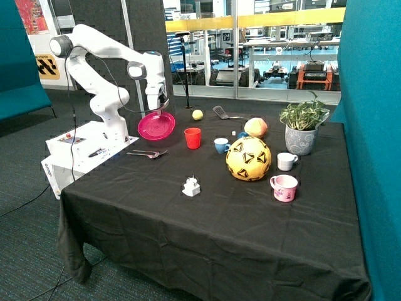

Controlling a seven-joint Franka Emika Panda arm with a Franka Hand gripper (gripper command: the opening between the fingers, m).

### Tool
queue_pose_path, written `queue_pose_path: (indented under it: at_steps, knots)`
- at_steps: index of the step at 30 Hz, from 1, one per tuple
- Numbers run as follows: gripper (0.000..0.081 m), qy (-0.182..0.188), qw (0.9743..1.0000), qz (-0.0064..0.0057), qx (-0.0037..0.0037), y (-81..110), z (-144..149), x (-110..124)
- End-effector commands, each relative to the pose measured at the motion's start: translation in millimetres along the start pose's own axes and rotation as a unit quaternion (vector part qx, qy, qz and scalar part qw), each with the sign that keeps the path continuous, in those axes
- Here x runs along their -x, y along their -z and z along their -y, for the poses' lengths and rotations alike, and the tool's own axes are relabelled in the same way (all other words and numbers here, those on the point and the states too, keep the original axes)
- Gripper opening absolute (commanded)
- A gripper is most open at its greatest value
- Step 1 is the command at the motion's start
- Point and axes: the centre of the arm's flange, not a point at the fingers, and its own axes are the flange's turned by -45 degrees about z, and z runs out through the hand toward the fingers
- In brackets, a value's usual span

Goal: Set the table

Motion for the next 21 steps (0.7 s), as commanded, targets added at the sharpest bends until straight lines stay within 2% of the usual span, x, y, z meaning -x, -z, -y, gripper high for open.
queue_pose_path:
  at_steps: [1, 21]
  knots:
    - [0.0, 0.001, 1.0, -0.0001, -0.00031, -10.2, 3.5, -1.4]
    - [0.0, 0.004, 1.0, -0.0001, -0.00031, -34.1, 6.7, -2.6]
